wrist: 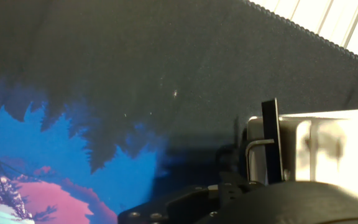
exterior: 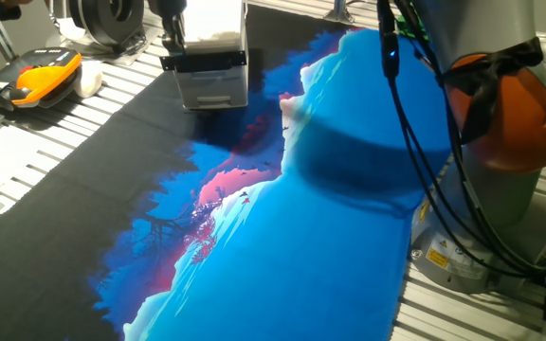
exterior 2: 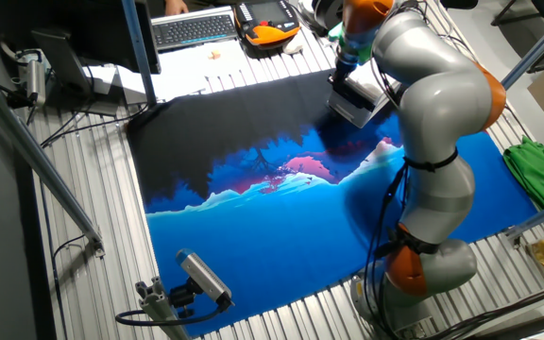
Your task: Grasp the handle and open the drawer
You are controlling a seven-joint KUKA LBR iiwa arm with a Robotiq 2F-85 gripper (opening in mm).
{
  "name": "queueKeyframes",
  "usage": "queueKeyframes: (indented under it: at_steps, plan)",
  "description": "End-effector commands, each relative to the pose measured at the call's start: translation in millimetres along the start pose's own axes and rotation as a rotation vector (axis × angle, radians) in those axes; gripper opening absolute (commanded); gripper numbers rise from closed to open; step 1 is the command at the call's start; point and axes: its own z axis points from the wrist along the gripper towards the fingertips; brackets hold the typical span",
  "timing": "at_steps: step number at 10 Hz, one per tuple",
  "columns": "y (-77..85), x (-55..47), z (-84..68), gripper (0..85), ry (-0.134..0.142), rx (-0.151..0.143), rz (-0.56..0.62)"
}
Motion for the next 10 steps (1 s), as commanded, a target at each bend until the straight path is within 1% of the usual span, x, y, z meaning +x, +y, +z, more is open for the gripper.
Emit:
queueKeyframes:
  at_steps: [1,2,6,8,10]
  plan:
    - [-0.3,2.3,1.0,0.0,0.0,0.001,0.0]
    - [-0.6,4.5,1.7,0.0,0.0,0.004,0.0]
    - [-2.4,9.6,3.3,0.0,0.01,0.039,-0.001]
    - [-2.7,11.0,4.0,0.0,0.012,0.041,-0.001]
    - [-3.7,12.7,6.6,0.0,0.006,0.042,0.0]
